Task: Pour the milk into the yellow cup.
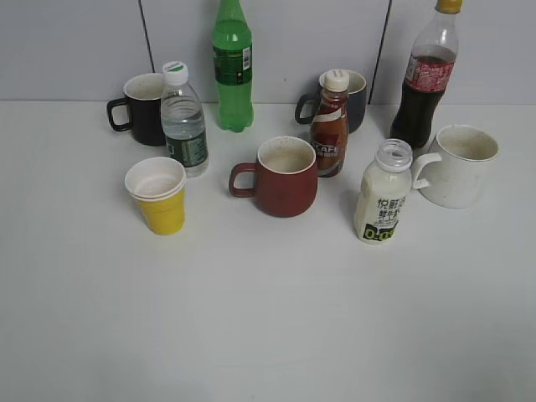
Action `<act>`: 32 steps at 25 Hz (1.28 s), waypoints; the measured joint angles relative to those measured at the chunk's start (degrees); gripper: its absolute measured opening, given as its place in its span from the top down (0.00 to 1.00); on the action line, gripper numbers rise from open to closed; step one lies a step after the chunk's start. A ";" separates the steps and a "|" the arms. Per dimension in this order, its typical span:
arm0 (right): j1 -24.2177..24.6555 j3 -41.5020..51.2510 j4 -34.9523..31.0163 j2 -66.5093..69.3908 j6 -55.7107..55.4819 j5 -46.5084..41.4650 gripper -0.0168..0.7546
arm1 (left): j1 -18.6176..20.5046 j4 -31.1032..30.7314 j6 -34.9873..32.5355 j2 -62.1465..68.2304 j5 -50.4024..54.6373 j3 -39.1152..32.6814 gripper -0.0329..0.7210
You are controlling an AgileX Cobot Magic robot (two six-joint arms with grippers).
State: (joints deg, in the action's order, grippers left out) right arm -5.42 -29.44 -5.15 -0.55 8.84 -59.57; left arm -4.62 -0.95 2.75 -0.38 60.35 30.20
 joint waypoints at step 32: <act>0.00 0.00 0.00 0.00 0.00 0.00 0.41 | 0.00 0.00 0.00 0.00 0.00 0.00 0.64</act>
State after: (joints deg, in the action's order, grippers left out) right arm -5.42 -29.44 -5.15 -0.55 8.84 -59.57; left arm -4.62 -0.95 2.75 -0.38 60.35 30.20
